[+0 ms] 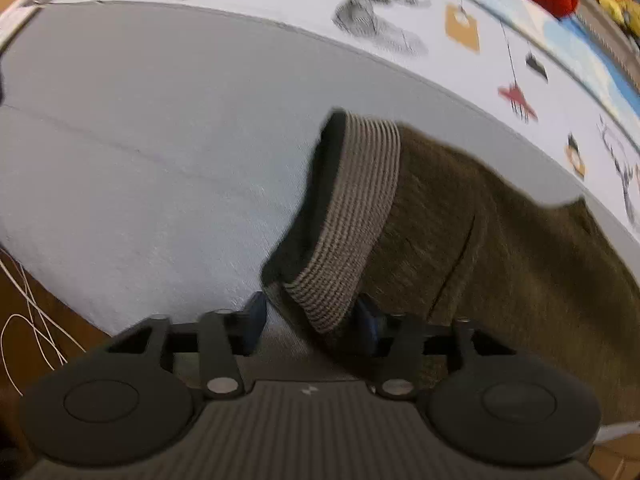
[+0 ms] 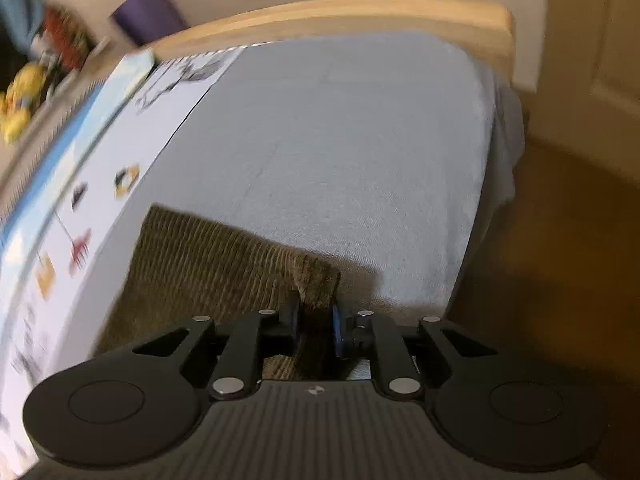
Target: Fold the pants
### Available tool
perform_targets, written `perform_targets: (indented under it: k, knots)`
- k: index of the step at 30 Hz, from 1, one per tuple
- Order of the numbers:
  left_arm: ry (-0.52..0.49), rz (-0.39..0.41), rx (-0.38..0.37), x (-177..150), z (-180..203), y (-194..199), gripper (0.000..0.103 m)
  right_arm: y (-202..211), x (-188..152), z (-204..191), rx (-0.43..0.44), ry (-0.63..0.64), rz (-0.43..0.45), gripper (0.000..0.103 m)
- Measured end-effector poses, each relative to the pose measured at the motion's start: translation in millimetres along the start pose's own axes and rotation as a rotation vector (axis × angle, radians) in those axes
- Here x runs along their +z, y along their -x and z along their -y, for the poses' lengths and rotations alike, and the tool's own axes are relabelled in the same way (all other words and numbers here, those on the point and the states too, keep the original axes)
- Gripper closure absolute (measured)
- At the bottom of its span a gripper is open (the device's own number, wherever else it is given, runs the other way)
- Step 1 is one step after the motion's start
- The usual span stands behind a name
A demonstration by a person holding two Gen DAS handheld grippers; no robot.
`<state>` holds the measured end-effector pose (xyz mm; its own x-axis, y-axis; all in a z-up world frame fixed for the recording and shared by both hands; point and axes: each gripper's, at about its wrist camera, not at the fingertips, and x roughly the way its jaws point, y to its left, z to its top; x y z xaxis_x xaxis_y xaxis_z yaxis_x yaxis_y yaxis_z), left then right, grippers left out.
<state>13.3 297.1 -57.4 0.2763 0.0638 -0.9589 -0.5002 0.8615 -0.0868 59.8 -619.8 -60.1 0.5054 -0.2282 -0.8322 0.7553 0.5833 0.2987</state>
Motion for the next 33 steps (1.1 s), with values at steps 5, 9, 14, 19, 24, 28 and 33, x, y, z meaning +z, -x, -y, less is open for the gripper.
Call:
perform_targets:
  k: [5,9,14,19,24,28,33]
  knots:
    - [-0.178,0.342,0.109,-5,32,48,0.054,26,2,-8,-0.118,0.042,0.117,0.074]
    - [-0.311,0.327,0.022,-6,58,40,0.063,51,0,-21,-0.104,0.137,0.259,0.074]
    - [-0.312,0.021,0.156,0,44,-21,0.061,62,-12,-65,0.164,0.241,0.258,0.074]
    - [-0.331,0.217,0.084,1,56,15,0.062,72,-50,-144,0.409,0.498,0.230,0.074]
    - [-0.342,0.123,-0.064,3,70,1,0.062,88,-109,-238,0.664,0.761,0.134,0.103]
    - [-0.388,-0.010,0.033,2,76,-27,0.074,86,-163,-313,0.856,0.880,-0.072,0.101]
    - [-0.359,-0.019,0.018,8,72,-32,0.074,70,-237,-389,0.936,1.029,-0.268,0.087]
